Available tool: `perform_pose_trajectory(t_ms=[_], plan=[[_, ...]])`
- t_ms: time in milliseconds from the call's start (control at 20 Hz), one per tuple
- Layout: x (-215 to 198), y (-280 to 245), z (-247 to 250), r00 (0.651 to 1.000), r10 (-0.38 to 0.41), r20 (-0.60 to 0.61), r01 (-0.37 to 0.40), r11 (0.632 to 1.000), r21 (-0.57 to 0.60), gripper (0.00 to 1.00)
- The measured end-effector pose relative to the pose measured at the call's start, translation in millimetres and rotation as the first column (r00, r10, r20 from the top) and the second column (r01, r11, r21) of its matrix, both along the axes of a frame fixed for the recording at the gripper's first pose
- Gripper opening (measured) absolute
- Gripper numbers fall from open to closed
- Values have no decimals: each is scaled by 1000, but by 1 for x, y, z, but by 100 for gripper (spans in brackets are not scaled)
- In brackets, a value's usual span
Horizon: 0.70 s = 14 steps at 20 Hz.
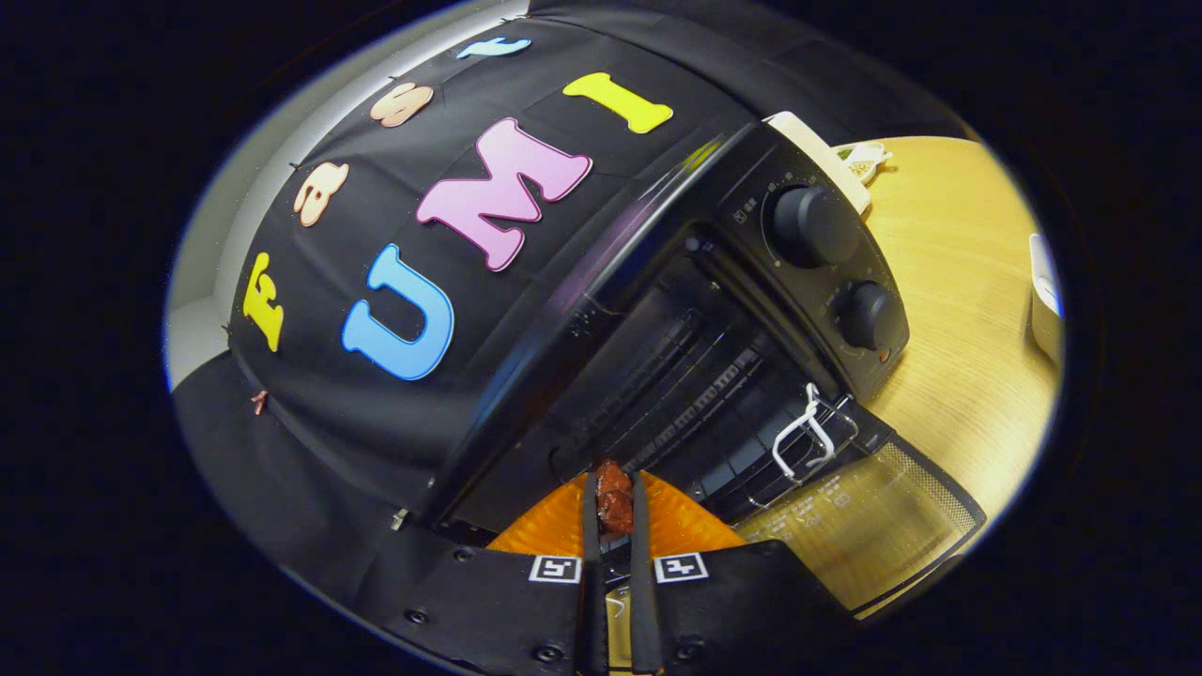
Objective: Open the toaster oven, put the food inside, and close the toaster oven door.
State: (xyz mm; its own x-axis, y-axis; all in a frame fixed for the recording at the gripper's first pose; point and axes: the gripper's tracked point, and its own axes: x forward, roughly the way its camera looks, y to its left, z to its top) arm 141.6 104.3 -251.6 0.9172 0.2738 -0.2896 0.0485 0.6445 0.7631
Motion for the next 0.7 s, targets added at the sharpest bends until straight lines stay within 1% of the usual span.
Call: perform_pose_trajectory(t_ms=[150,350,500,550,600,700], plan=[[4,-2,-1,999,-30,26,31,999,-33,13],[7,0,-1,999,-26,36,29,996,-86,15],[4,-8,-2,999,-25,35,30,989,-145,20],[4,-12,-3,999,-26,28,30,987,-161,24],[4,-16,-7,999,-29,14,31,983,-180,34],[-3,-20,-5,1000,-6,11,8,979,-204,69]])
